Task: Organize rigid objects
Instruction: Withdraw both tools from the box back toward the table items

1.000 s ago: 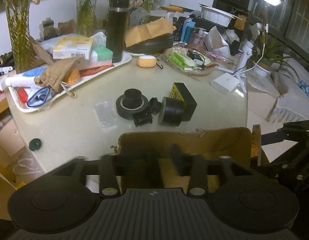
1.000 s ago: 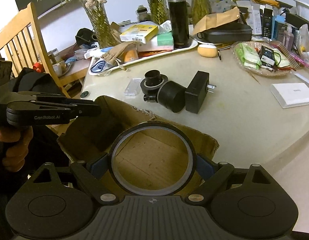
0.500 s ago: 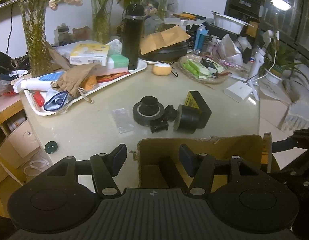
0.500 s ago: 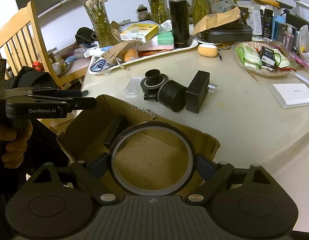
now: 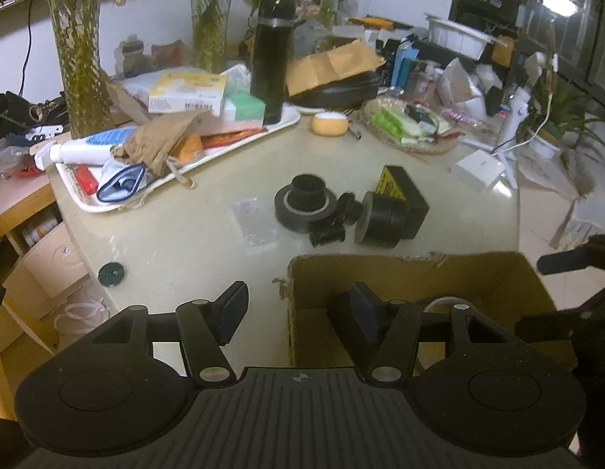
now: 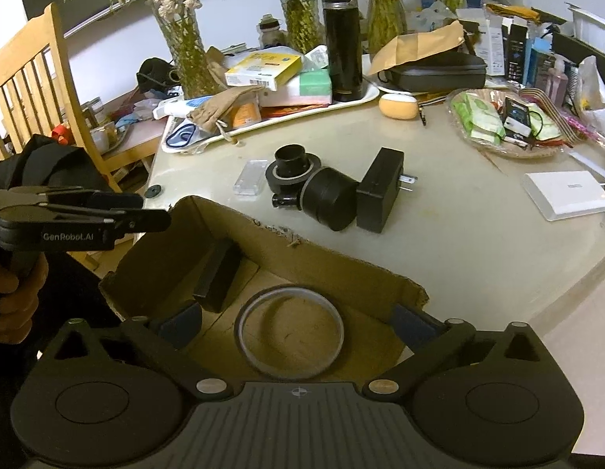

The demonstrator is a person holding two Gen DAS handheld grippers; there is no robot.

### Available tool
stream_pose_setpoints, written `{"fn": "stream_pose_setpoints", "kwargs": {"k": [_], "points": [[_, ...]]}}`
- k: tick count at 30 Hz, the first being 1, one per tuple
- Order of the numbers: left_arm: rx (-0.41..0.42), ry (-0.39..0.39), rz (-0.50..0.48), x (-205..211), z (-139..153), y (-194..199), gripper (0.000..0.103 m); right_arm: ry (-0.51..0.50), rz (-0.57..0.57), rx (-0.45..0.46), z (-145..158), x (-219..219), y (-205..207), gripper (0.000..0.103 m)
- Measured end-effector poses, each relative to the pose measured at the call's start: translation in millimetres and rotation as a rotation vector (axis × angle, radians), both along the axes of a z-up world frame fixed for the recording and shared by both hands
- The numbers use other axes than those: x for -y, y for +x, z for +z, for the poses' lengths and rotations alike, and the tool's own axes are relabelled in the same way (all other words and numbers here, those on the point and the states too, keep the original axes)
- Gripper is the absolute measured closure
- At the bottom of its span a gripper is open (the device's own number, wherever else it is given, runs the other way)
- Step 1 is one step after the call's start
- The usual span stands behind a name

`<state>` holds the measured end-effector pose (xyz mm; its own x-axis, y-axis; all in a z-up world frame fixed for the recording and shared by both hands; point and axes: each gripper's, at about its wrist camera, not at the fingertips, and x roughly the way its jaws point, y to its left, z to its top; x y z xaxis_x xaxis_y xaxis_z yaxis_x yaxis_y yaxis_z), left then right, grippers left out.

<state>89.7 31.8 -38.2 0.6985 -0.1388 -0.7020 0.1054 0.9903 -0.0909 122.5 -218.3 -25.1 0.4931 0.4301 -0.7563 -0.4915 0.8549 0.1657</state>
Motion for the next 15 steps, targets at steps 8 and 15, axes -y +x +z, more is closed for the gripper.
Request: {"fn": "stream_pose_setpoints", "kwargs": {"k": [8, 15], "points": [[-0.046, -0.025, 0.011, -3.6, -5.8, 3.8, 0.046, -0.029, -0.074, -0.035, -8.3, 8.2, 8.2, 0.000], [-0.089, -0.085, -0.037, -1.4, -11.6, 5.2, 0.046, -0.016, -0.113, -0.180, -33.7, 5.8, 26.9, 0.000]]}}
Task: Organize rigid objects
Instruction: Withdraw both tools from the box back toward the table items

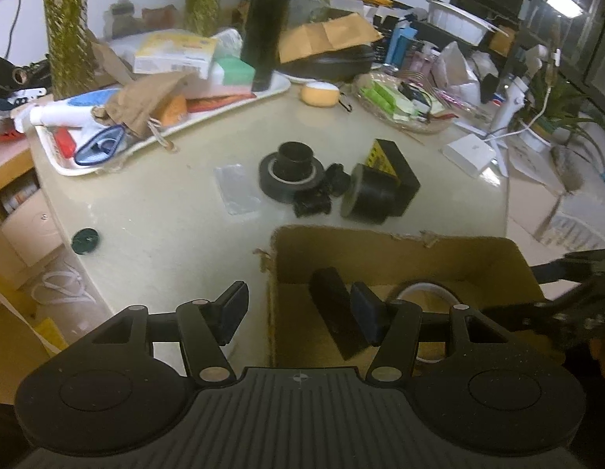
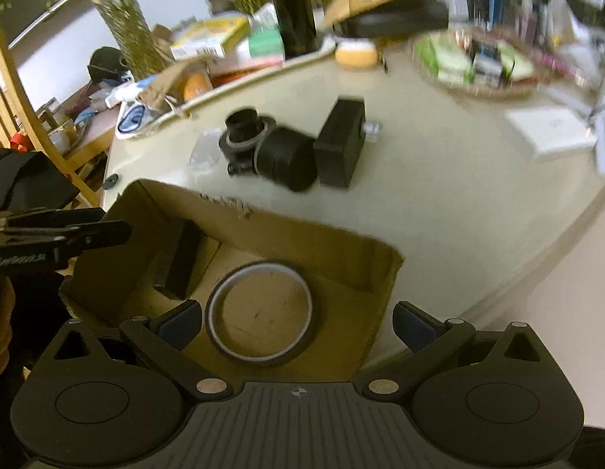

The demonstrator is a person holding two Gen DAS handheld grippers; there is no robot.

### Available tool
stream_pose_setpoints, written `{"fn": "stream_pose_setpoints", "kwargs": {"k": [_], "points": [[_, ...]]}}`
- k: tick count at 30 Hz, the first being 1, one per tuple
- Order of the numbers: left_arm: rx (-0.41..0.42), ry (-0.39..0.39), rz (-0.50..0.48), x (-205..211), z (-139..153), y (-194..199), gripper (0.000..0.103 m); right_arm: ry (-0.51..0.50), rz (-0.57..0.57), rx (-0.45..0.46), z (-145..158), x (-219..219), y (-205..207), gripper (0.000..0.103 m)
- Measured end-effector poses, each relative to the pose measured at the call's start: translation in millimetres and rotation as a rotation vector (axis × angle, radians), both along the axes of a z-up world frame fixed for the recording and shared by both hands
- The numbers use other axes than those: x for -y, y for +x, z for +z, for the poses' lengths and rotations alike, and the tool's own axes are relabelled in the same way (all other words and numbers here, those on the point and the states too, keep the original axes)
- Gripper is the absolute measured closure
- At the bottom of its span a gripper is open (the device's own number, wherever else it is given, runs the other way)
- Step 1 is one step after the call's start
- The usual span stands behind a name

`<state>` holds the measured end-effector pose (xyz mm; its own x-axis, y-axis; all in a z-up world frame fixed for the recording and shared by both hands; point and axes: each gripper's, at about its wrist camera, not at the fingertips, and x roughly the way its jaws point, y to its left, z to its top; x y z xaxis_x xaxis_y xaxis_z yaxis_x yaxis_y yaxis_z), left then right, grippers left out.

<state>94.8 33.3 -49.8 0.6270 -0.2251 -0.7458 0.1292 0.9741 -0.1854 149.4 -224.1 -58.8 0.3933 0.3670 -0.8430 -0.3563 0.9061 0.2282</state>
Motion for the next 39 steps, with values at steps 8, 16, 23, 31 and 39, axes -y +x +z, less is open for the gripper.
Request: {"fn": "stream_pose_setpoints", "kwargs": {"k": [8, 16, 23, 31, 39], "points": [[-0.023, -0.039, -0.047, 1.7, -0.2, -5.7, 0.046, 0.053, -0.001, -0.021, -4.0, -2.4, 5.8, 0.000], [-0.044, -0.066, -0.001, -3.8, 4.0, -12.2, 0.046, 0.031, 0.020, 0.015, -2.8, -7.5, 7.0, 0.000], [-0.012, -0.038, 0.052, -7.5, 12.2, -7.5, 0.046, -0.002, -0.004, 0.160, 13.4, -5.1, 2.3, 0.000], [0.049, 0.047, 0.041, 0.8, 17.8, 2.5, 0.046, -0.057, 0.006, 0.250, 17.5, -9.7, 12.3, 0.000], [0.150, 0.191, 0.037, 4.5, 25.2, 24.5, 0.030, -0.047, 0.017, 0.260, 13.5, -13.9, 29.7, 0.000]]}}
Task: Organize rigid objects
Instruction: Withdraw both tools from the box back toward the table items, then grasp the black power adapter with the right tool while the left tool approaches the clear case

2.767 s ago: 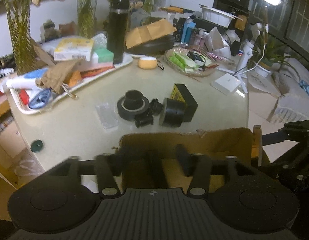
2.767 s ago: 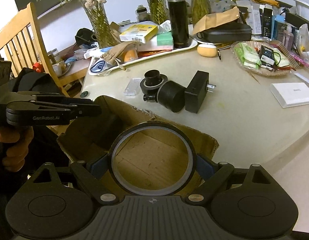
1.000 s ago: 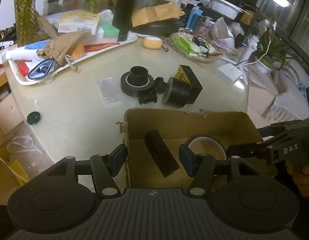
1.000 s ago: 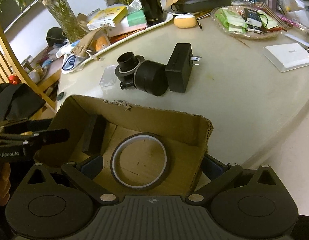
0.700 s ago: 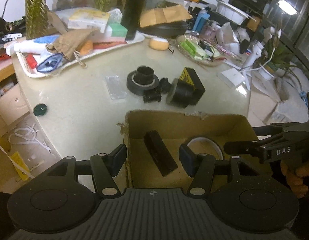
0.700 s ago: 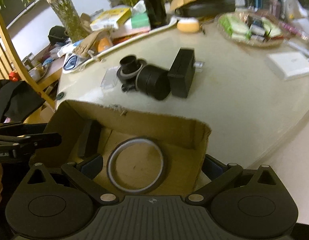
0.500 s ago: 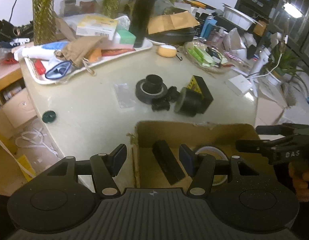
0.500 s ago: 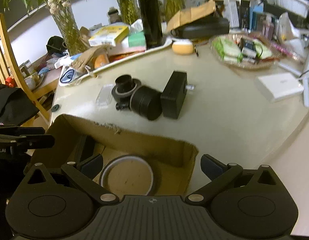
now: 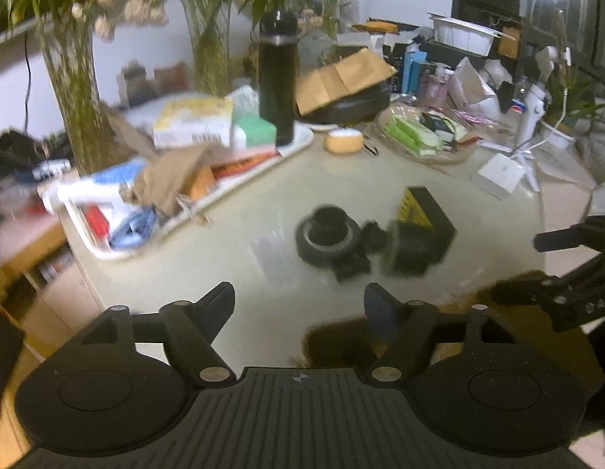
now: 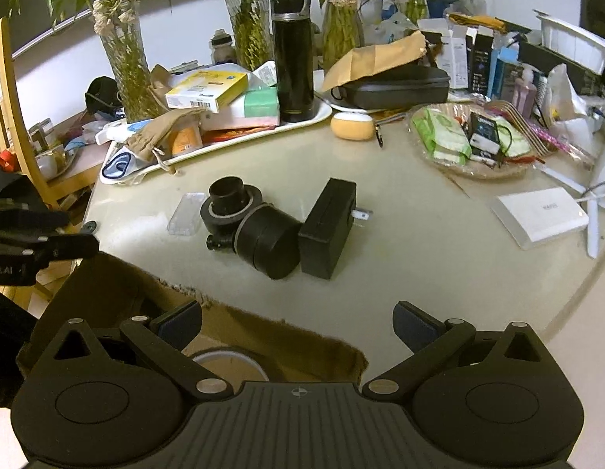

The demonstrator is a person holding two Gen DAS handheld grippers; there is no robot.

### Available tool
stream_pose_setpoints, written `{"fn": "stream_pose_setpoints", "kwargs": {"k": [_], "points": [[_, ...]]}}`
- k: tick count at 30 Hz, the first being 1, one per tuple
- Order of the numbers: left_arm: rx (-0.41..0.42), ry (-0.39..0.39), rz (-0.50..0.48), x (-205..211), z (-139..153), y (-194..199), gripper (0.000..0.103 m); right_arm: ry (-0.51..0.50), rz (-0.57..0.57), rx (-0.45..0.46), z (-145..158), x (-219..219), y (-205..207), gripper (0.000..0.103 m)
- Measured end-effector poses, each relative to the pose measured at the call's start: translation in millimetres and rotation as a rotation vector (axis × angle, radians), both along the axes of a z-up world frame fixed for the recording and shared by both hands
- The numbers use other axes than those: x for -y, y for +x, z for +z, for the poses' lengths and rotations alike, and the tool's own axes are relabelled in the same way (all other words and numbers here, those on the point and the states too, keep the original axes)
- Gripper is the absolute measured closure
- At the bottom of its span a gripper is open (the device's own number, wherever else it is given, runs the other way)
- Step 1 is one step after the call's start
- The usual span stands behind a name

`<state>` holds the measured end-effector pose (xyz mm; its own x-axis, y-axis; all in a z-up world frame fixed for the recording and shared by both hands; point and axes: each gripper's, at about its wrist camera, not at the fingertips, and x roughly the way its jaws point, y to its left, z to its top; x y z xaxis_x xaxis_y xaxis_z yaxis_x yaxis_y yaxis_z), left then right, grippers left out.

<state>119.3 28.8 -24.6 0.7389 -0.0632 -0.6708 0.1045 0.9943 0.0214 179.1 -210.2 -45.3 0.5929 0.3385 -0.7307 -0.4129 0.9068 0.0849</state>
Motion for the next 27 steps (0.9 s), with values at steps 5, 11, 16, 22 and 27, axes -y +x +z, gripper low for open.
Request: {"fn": "stream_pose_setpoints", "kwargs": {"k": [5, 11, 16, 22, 27], "points": [[0.008, 0.012, 0.010, -5.6, 2.4, 17.1, 0.030, 0.014, 0.012, 0.010, 0.7, -0.9, 11.1, 0.000], [0.028, -0.082, -0.001, -16.1, 0.0, 20.9, 0.030, 0.030, 0.011, -0.002, -1.4, -0.3, 28.3, 0.011], [0.045, -0.069, 0.010, -15.5, -1.9, 19.6, 0.030, 0.043, -0.002, -0.010, -4.1, 0.8, 45.7, 0.018], [0.030, -0.073, 0.013, -17.3, -4.7, 23.1, 0.030, 0.047, 0.009, -0.028, -8.6, -6.2, 65.0, 0.034], [0.009, -0.110, 0.023, -22.8, -7.9, 26.7, 0.030, 0.032, 0.012, -0.027, -10.5, -11.9, 78.4, 0.044]]}}
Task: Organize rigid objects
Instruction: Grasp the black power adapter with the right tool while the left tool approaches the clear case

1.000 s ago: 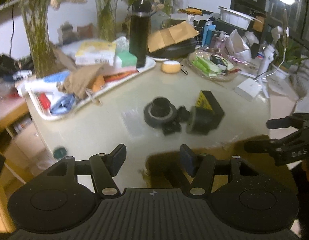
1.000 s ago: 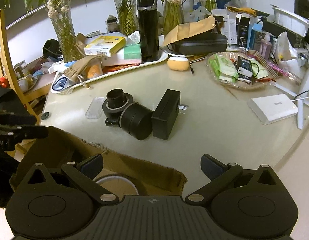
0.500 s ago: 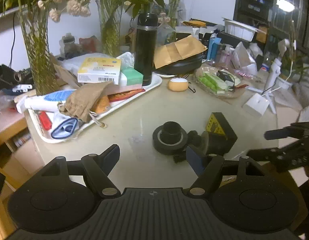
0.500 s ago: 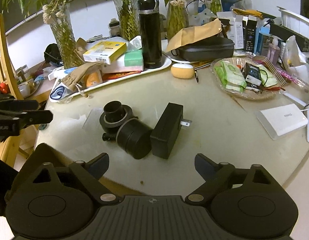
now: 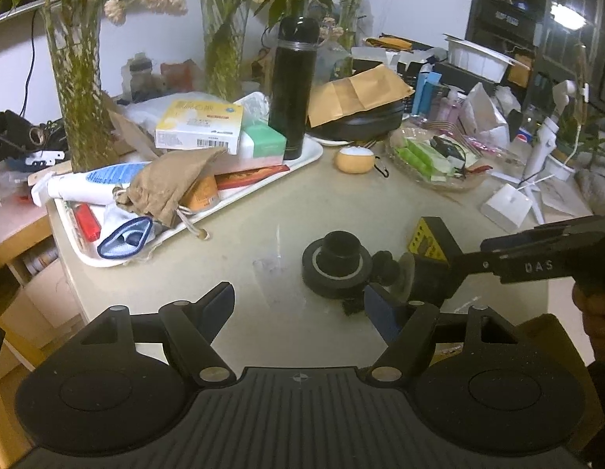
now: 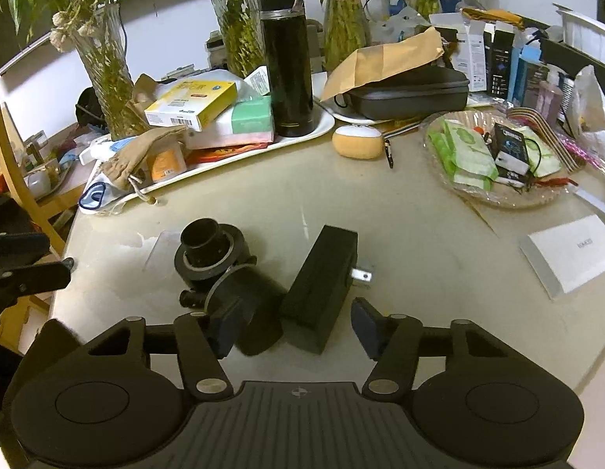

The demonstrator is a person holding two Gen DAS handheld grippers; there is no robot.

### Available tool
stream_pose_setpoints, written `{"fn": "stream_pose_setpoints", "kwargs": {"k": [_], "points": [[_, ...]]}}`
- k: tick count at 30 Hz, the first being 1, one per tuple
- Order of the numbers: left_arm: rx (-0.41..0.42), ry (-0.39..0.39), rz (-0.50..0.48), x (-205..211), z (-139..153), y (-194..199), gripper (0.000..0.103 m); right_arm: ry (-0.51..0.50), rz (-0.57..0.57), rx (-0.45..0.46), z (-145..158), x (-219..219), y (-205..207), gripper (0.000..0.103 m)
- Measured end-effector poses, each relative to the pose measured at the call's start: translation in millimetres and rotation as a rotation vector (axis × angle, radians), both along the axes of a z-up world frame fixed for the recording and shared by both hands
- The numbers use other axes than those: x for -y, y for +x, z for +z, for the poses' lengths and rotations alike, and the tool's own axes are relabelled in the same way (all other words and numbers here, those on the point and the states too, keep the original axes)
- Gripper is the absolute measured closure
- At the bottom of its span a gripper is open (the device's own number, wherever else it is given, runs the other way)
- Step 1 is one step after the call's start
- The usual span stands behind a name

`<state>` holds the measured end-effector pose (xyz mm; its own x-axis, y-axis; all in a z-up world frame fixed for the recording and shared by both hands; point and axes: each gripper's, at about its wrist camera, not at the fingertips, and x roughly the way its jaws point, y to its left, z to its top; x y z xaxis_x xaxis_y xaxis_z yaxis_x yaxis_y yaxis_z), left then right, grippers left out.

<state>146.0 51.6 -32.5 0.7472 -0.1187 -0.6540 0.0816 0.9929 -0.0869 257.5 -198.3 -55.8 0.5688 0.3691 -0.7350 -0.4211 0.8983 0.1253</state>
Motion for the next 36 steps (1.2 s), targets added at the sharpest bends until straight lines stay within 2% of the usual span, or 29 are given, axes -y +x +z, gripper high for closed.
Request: {"fn": "stream_pose_setpoints", "kwargs": {"k": [6, 13, 16, 20, 21, 25, 31, 36], "points": [[-0.013, 0.006, 0.001, 1.6, -2.6, 2.1, 0.030, 0.005, -0.040, -0.025, -4.2, 2.6, 18.2, 0.052], [0.016, 0.087, -0.039, 13.0, -3.0, -0.6, 0.030, -0.008, -0.014, -0.045, -8.8, -5.1, 26.9, 0.053], [0.012, 0.075, -0.037, 11.5, -3.2, 0.2, 0.030, -0.013, -0.021, -0.052, -10.5, -5.7, 29.4, 0.054], [0.006, 0.058, -0.019, 8.3, -3.5, 1.5, 0.030, -0.025, -0.037, -0.079, -14.3, -4.1, 32.7, 0.062], [0.002, 0.055, -0.016, 7.9, -3.9, 2.5, 0.030, -0.039, -0.032, -0.088, -16.1, -4.9, 32.7, 0.067], [-0.008, 0.041, -0.008, 5.2, -4.2, 4.3, 0.030, -0.078, -0.015, -0.104, -21.9, -7.0, 31.0, 0.073], [-0.012, 0.039, -0.006, 3.8, -4.5, 5.0, 0.030, -0.139, -0.028, -0.055, -12.5, -3.3, 26.1, 0.074], [-0.015, 0.033, -0.002, 3.3, -4.8, 5.1, 0.030, -0.190, -0.021, -0.068, -16.7, -0.8, 26.8, 0.073]]}}
